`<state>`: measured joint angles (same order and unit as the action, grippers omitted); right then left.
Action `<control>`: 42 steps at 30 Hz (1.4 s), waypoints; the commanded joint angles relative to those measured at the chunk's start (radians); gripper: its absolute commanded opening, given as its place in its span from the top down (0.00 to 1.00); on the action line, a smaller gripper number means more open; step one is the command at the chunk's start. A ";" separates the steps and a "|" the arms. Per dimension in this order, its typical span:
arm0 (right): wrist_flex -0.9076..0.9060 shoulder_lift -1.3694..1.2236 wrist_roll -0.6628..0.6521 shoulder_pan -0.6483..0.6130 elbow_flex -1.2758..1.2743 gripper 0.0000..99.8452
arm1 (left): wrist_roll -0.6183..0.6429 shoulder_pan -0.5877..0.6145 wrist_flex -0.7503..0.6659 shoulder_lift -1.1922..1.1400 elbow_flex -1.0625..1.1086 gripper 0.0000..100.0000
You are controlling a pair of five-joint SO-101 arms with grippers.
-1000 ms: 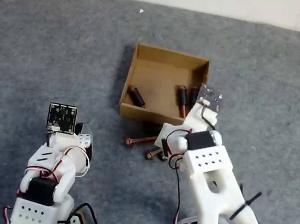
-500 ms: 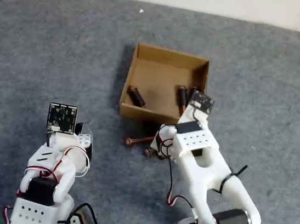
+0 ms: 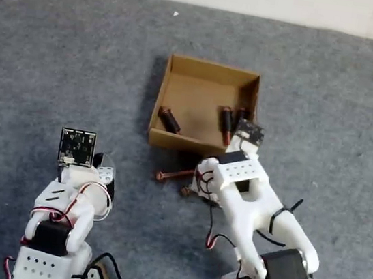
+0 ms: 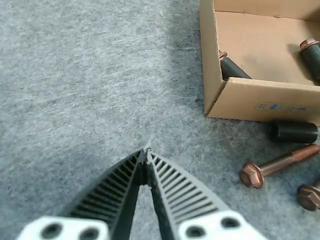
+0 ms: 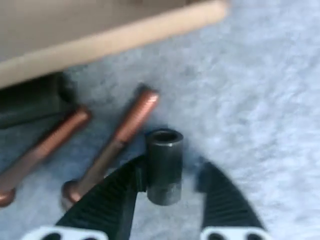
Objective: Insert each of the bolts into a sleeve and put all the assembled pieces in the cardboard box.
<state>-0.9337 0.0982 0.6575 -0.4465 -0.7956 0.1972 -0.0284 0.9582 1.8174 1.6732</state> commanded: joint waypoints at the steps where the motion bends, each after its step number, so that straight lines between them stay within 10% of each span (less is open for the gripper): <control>1: 0.012 0.074 -0.098 -0.010 0.005 0.99 | -0.014 0.013 0.003 0.004 0.022 0.99; 14: -0.163 0.573 -0.261 0.122 0.002 1.00 | -0.006 0.008 0.003 0.004 0.022 0.99; 25: 0.162 0.585 -0.155 0.278 -0.213 1.00 | -0.006 0.004 0.091 0.004 -0.119 0.99; 42: 0.171 0.584 -0.133 0.295 -0.226 1.00 | -0.006 -0.173 0.218 -0.005 -0.354 0.99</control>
<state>-0.7910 0.6490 0.5148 -0.1657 -1.0257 0.1972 -0.1527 1.1730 1.8174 1.3848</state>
